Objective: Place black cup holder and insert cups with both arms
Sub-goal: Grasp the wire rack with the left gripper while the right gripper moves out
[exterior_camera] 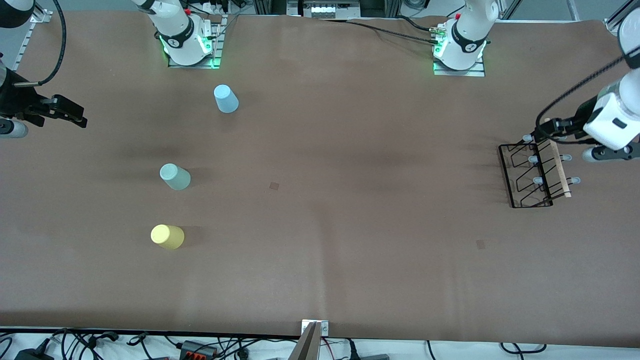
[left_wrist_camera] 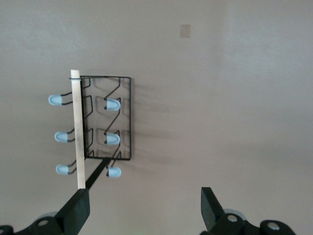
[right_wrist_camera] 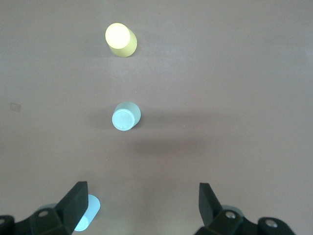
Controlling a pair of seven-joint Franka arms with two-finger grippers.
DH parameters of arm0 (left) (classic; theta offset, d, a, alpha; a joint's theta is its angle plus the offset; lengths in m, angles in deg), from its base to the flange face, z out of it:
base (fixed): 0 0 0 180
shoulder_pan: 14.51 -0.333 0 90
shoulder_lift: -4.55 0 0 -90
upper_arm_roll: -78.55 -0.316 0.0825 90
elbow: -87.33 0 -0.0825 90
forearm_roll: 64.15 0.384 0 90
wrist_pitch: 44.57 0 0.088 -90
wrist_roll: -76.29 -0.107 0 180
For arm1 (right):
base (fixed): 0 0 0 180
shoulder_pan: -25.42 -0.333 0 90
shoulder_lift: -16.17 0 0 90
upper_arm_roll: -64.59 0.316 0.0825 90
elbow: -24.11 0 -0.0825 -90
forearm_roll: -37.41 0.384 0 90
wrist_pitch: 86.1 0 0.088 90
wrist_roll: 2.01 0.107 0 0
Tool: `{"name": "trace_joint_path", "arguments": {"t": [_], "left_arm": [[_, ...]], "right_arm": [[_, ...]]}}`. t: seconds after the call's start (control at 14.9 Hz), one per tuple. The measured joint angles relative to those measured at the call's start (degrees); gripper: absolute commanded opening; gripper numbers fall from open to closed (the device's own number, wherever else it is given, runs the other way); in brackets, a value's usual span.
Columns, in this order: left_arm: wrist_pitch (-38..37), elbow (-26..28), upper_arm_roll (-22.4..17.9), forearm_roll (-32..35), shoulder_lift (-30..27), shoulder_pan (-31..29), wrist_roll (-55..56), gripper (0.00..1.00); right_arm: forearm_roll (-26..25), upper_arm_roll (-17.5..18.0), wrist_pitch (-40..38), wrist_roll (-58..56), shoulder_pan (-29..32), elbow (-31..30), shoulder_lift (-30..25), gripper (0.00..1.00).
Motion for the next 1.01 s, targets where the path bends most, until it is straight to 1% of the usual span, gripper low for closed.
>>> {"name": "trace_joint_path", "arguments": {"t": [0.27,0.47,0.67,0.94,1.01], "left_arm": [[12.20,9.07,-0.20,1.04,0.31,-5.59,-12.29,1.00],[18.26,14.61,-0.30,1.06,0.38,-10.21,-17.88,1.00],[21.63,18.38,-0.32,1.06,0.38,-11.76,-18.92,0.99],[24.14,20.91,-0.32,1.24,0.46,-12.01,-18.95,0.96],[24.46,21.24,-0.32,1.30,0.62,-12.20,-18.95,0.94]], "right_arm": [[0.00,0.01,0.03,0.00,-0.01,-0.12,0.20,1.00],[0.01,0.10,0.36,-0.02,-0.27,-0.23,1.59,1.00],[0.02,0.21,0.69,0.01,-1.34,-0.26,3.92,1.00],[0.02,0.19,2.36,0.08,-2.00,-0.37,8.98,1.00],[0.02,0.15,2.67,0.08,-1.99,-0.37,10.49,1.00]]}}
